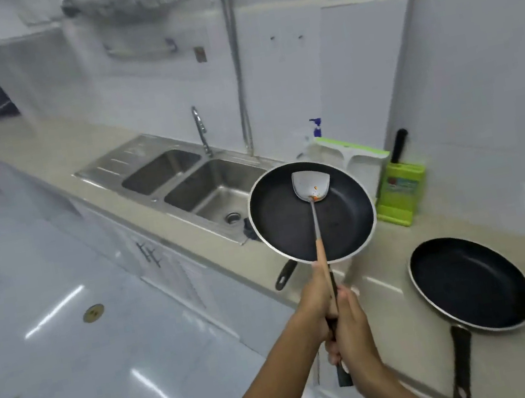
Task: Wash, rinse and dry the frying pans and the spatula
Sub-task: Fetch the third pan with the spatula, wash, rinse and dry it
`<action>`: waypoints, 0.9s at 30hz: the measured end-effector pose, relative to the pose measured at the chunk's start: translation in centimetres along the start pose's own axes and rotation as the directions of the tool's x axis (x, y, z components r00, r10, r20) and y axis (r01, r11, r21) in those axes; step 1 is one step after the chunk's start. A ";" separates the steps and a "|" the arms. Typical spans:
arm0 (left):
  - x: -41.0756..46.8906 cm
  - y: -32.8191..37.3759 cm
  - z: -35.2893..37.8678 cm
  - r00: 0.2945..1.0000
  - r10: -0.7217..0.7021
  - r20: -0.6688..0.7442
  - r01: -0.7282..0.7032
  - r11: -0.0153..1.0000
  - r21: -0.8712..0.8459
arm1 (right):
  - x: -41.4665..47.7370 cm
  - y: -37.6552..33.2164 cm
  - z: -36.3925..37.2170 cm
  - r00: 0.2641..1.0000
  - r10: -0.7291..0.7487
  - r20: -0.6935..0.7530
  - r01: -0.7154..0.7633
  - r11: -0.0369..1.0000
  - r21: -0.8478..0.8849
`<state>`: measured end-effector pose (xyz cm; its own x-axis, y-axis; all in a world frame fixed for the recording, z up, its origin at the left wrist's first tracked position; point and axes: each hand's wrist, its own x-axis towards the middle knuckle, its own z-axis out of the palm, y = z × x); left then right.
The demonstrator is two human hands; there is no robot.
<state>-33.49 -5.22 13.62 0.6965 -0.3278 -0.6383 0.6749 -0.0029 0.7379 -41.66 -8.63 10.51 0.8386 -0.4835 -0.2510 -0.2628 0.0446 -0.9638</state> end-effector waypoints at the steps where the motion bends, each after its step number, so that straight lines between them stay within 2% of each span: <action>1: 0.1 0.9 -2.8 1.000 0.008 -0.030 -0.009 0.999 -0.035 | 0.0 -0.8 2.6 0.999 0.003 0.054 -0.003 1.000 0.008; 4: 1.0 3.7 -10.1 0.997 0.009 -0.079 -0.017 0.995 -0.098 | 1.0 -2.2 9.8 0.984 0.006 0.177 -0.007 1.000 0.006; 8: 3.3 7.9 -18.6 0.987 0.024 -0.158 -0.044 0.991 -0.128 | 4.2 -3.4 18.6 0.964 0.022 0.264 -0.010 0.999 -0.045; 12: 7.0 13.3 -26.0 0.973 0.065 -0.222 -0.094 0.988 -0.122 | 9.0 -4.8 27.5 0.961 0.020 0.277 -0.006 0.999 -0.052; 16: 11.6 18.8 -32.2 0.977 0.032 -0.213 -0.060 0.990 -0.129 | 14.1 -7.0 35.5 0.958 0.075 0.278 -0.056 0.996 -0.076; 22: 20.0 24.0 -38.0 0.991 0.001 -0.137 -0.007 0.999 -0.048 | 20.6 -9.6 42.6 0.981 0.074 0.178 -0.042 0.983 -0.180; 25: 24.3 25.2 -39.1 0.989 0.017 -0.146 -0.013 0.999 0.031 | 24.5 -9.9 44.7 0.989 0.107 0.104 -0.085 0.976 -0.201; 27: 26.9 26.5 -39.4 0.995 -0.029 -0.091 0.036 0.996 0.082 | 27.1 -9.4 46.0 0.990 0.141 0.024 -0.133 0.971 -0.200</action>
<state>12.67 23.08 7.38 0.6963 -0.2398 -0.6765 0.6773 -0.0925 0.7299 5.51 18.06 8.64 0.8046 -0.4510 -0.3862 -0.4620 -0.0670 -0.8843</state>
